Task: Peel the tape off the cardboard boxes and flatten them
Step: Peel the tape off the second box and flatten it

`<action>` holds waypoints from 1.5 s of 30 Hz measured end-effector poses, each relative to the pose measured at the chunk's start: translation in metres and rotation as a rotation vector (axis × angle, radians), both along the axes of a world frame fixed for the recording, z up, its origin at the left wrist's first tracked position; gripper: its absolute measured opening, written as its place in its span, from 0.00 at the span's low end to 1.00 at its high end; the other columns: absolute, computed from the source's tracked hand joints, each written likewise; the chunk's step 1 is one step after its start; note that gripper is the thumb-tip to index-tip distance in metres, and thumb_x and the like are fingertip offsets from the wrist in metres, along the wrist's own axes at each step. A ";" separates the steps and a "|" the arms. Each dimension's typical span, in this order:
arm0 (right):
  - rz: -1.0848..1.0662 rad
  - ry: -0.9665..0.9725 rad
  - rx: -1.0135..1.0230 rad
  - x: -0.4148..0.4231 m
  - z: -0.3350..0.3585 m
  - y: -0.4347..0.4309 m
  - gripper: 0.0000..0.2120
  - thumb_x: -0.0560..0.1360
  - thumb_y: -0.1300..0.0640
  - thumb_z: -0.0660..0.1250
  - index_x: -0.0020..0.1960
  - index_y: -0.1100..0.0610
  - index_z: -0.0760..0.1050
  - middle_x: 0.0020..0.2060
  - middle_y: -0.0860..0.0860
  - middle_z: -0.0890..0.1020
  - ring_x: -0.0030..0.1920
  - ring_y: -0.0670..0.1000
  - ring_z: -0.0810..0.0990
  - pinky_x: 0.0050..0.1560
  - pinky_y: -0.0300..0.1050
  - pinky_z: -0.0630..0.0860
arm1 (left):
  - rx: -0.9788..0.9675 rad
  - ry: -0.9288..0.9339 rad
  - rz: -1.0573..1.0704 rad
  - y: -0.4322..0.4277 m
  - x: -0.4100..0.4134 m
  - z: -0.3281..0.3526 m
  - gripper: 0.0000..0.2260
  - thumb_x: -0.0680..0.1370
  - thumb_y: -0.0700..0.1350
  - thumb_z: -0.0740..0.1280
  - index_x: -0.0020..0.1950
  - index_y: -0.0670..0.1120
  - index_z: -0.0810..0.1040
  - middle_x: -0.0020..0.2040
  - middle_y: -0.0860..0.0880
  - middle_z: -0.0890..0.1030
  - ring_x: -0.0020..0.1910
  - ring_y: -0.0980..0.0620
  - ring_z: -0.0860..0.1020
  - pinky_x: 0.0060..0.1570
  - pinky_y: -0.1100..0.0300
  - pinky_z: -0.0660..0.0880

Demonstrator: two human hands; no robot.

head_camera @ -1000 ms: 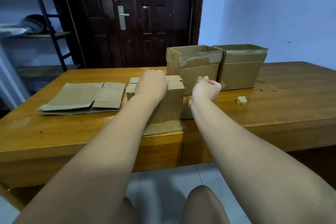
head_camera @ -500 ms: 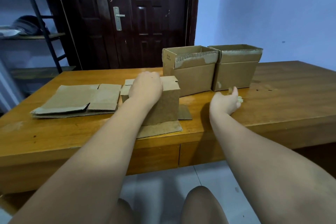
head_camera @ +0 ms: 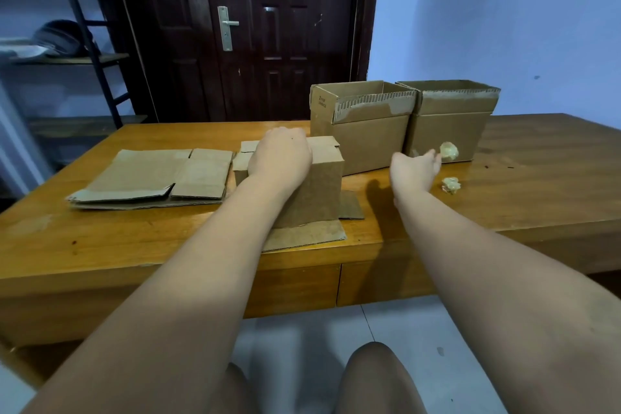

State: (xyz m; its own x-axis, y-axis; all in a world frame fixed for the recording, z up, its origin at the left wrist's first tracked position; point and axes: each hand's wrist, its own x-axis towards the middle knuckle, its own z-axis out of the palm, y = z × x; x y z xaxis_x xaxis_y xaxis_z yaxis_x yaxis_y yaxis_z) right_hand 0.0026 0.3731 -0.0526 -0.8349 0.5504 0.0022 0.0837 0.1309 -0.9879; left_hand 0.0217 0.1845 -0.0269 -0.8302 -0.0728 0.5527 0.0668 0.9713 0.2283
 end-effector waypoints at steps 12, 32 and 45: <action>0.102 0.068 0.159 0.014 -0.006 -0.019 0.15 0.80 0.57 0.59 0.66 0.53 0.72 0.58 0.52 0.78 0.53 0.51 0.76 0.51 0.44 0.73 | -0.028 -0.042 -0.002 0.002 0.005 0.005 0.12 0.82 0.42 0.55 0.55 0.43 0.77 0.50 0.44 0.79 0.49 0.46 0.77 0.45 0.55 0.75; 0.436 0.461 0.634 0.034 0.011 -0.078 0.15 0.82 0.55 0.55 0.49 0.58 0.79 0.44 0.51 0.81 0.43 0.44 0.73 0.37 0.28 0.64 | -0.086 -0.202 -0.214 -0.013 0.042 0.028 0.18 0.82 0.54 0.57 0.64 0.47 0.77 0.57 0.47 0.81 0.55 0.48 0.77 0.55 0.55 0.74; 0.317 0.446 0.704 0.039 0.011 -0.079 0.11 0.80 0.49 0.59 0.54 0.54 0.77 0.51 0.50 0.77 0.51 0.47 0.75 0.40 0.33 0.66 | -0.152 -0.228 -0.118 -0.030 0.057 0.041 0.31 0.69 0.60 0.72 0.68 0.48 0.73 0.62 0.48 0.73 0.60 0.49 0.71 0.58 0.54 0.73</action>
